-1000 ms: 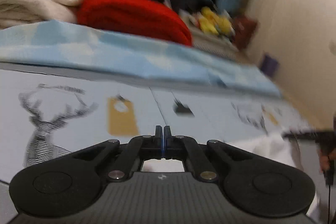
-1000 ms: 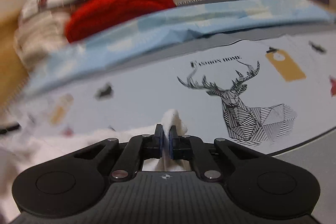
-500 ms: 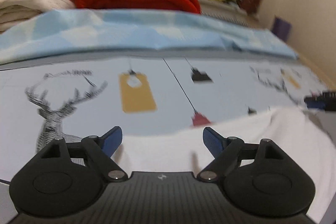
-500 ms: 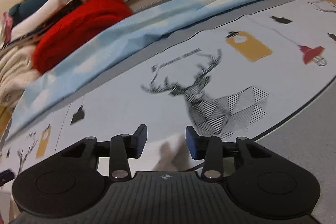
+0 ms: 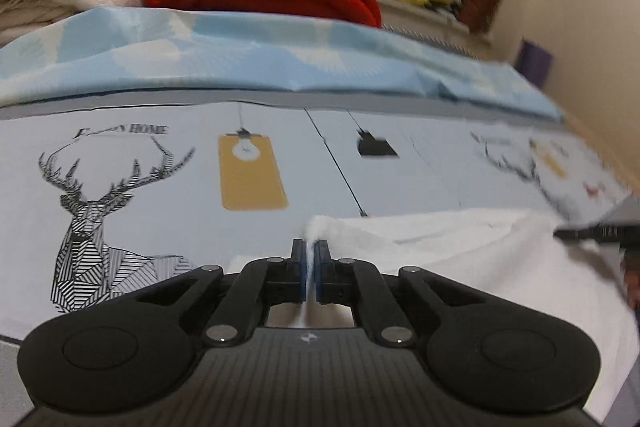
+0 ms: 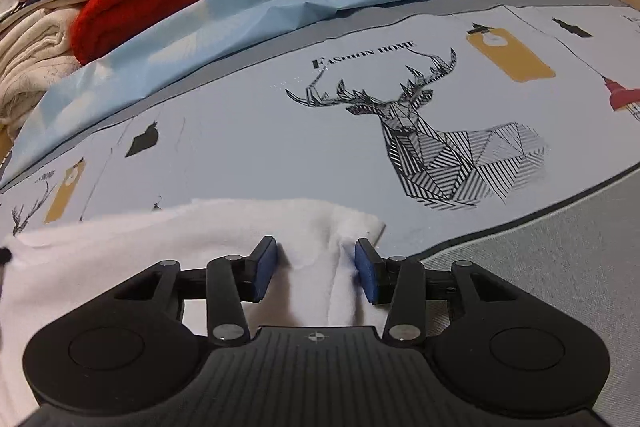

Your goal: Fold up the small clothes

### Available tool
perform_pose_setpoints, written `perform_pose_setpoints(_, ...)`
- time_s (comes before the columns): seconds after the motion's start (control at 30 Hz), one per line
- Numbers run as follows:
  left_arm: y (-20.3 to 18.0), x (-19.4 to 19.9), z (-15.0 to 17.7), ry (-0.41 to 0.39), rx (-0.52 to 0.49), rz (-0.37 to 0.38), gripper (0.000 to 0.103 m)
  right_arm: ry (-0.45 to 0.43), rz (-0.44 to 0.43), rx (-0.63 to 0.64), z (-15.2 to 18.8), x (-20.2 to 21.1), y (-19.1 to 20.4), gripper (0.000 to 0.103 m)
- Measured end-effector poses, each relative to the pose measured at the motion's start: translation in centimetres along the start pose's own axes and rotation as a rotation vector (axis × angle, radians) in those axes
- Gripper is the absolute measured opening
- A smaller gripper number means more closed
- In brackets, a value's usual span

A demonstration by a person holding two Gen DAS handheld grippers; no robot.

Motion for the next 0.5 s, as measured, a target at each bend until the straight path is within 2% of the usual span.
perform_pose_setpoints(0.07, 0.9, -0.1, -0.7, -0.023, 0.057, -0.032, 0.001, 0.0, 0.001, -0.003, 0.0, 0.0, 0.0, 0.044)
perform_pose_setpoints(0.17, 2.5, 0.1, -1.3, -0.041, 0.183, -0.022, 0.001, -0.003, 0.003, 0.001, 0.0, 0.0, 0.0, 0.044)
perform_pose_setpoints(0.2, 2.8, 0.1, -1.4, -0.043, 0.196, -0.036, 0.001, -0.002, 0.003, 0.001, 0.0, 0.0, 0.0, 0.044)
perform_pose_setpoints(0.33, 5.0, 0.6, -2.0, -0.096, 0.213, -0.178, 0.002, -0.001, 0.005, 0.004, 0.0, 0.0, -0.1, 0.044)
perform_pose_setpoints(0.4, 5.6, 0.7, -2.0, -0.083, 0.213, -0.208, 0.029, -0.002, 0.006, 0.005, -0.1, 0.0, 0.0, 0.044)
perform_pose_setpoints(0.43, 5.8, 0.8, -1.9, -0.067, 0.22, -0.202, 0.061, -0.005, 0.011, 0.004, -0.2, 0.1, 0.0, 0.045)
perform_pose_setpoints(0.47, 6.0, 1.0, -1.8, -0.065, 0.229, -0.21, 0.083, -0.014, 0.019, 0.001, -0.4, 0.3, 0.1, 0.046)
perform_pose_setpoints(0.5, 6.2, 1.4, -1.8, -0.077, 0.236, -0.234, 0.087, -0.034, 0.026, -0.001, -0.8, 0.7, 0.2, 0.046)
Point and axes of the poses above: each gripper's, at about its wrist camera, not at the fingertips, and x roughly against the way its jaws point, y to its left, z to its underside, the point moved 10 cm from there along -x, roughly the way its jaws point, and after that the axes turned 4 degrees about -z, right-handed, at the moved point
